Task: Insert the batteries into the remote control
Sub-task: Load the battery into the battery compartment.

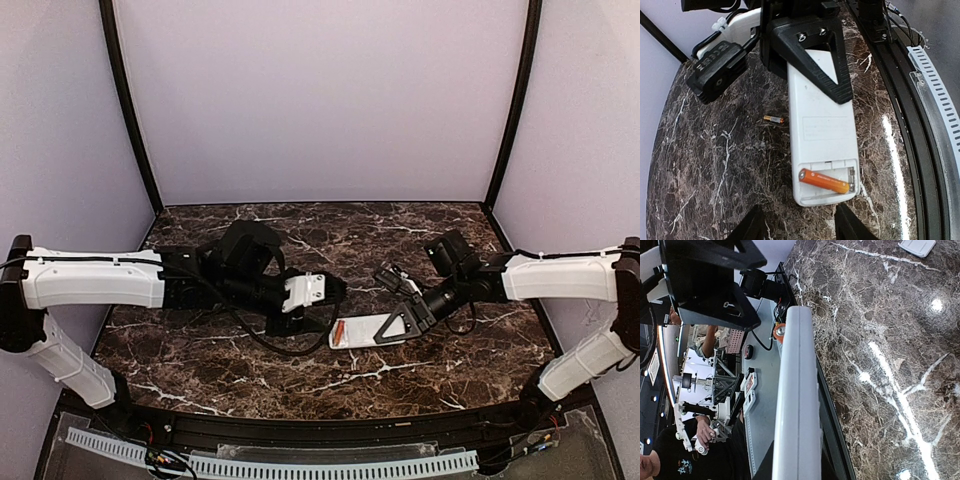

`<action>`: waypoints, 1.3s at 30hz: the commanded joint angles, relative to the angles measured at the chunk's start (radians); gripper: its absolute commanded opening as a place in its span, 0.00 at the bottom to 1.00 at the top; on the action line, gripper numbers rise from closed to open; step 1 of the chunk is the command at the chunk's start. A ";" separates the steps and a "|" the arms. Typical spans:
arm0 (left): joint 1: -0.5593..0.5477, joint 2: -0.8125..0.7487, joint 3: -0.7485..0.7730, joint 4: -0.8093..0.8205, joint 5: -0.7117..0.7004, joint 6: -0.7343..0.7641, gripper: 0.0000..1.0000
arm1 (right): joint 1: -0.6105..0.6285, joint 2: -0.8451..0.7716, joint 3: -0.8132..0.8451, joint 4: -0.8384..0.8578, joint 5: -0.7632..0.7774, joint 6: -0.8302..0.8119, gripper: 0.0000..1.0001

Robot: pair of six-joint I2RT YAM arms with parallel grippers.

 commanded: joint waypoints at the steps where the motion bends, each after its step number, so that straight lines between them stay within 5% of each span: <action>1: -0.026 0.018 0.028 0.019 0.054 0.018 0.48 | 0.007 0.005 0.039 0.006 -0.013 -0.025 0.00; 39: -0.044 0.094 0.091 -0.114 -0.003 0.114 0.10 | 0.011 0.013 0.054 -0.015 -0.020 -0.049 0.00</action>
